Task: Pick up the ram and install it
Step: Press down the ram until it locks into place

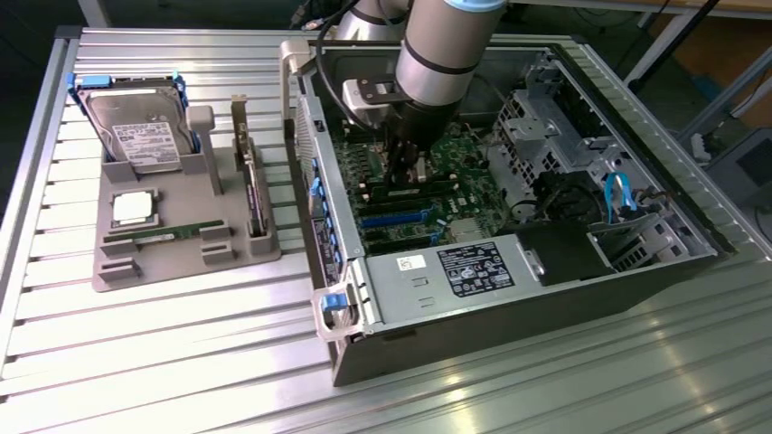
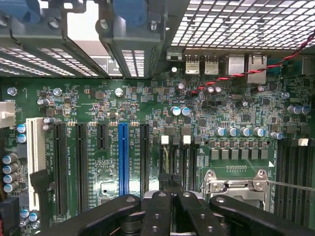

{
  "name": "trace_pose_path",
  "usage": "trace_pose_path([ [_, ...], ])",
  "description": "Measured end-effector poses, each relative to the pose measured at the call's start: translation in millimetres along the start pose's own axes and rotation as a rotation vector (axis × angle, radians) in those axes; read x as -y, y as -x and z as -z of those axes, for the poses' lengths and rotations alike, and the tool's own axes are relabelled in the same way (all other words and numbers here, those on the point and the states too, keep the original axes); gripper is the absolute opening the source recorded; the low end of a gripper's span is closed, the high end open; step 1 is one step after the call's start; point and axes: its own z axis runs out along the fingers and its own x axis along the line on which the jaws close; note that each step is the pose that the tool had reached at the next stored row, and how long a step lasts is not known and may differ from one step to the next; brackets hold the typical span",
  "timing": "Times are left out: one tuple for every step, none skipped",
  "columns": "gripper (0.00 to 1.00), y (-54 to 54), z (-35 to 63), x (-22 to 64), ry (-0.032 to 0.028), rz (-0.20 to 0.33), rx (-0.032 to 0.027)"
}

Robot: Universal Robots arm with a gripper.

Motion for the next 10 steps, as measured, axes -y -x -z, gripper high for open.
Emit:
trace_pose_path([
  [0.10, -0.1, -0.3, -0.1, 0.0000, 0.000, -0.0001],
  [0.10, -0.1, -0.4, -0.1, 0.0000, 0.000, 0.0000],
  [0.10, -0.1, -0.4, -0.1, 0.0000, 0.000, 0.0000],
  [0.10, -0.1, -0.5, -0.1, 0.0000, 0.000, 0.0001],
  [0.10, -0.1, -0.8, -0.1, -0.0002, 0.000, 0.0002],
  [0.10, -0.2, -1.3, -0.1, -0.0002, 0.000, 0.0003],
  [0.10, -0.2, -1.5, -0.1, 0.0000, 0.000, 0.0000],
  [0.10, -0.2, -1.7, -0.1, 0.0001, 0.000, -0.0001],
  [0.10, -0.2, -1.8, -0.1, 0.0000, 0.000, -0.0001],
  [0.10, -0.2, -1.8, -0.1, 0.0001, 0.000, -0.0002],
])
